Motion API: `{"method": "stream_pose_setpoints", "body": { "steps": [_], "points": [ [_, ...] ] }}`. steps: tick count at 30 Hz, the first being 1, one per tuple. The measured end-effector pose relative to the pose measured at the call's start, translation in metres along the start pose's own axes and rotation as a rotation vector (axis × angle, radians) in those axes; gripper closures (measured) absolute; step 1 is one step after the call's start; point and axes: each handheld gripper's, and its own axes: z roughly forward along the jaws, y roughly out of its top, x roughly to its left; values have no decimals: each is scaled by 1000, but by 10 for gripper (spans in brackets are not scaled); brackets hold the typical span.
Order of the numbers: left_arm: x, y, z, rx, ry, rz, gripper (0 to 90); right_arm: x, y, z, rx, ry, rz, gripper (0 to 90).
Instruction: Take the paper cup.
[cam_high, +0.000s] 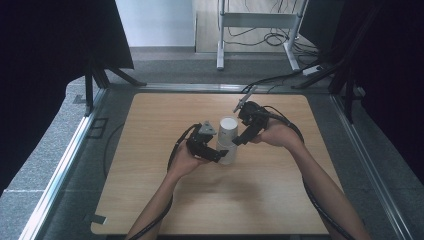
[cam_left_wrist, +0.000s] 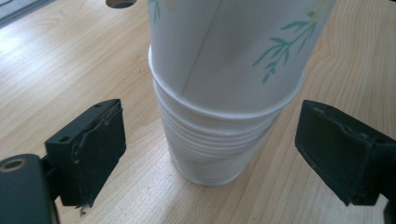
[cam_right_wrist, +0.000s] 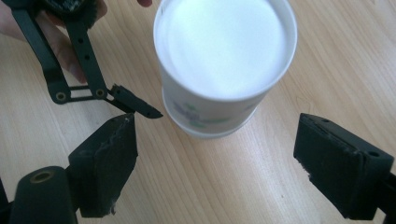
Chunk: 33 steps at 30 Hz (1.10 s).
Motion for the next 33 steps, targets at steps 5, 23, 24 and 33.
{"method": "stream_pose_setpoints", "body": {
  "steps": [5, 23, 24, 33],
  "points": [
    [0, 0, 1, -4, -3, -1, 90, -1, 10, 0, 17, -11, -5, 142],
    [-3, 1, 5, -27, 3, 19, 141, 2, 41, 6, 71, -27, -29, 177],
    [-3, 1, 5, -27, 3, 19, 143, 2, 41, 6, 71, -27, -29, 177],
    [-4, 1, 6, -37, 9, 31, 193, 3, 52, 6, 95, -37, -39, 231]
  ]
}}
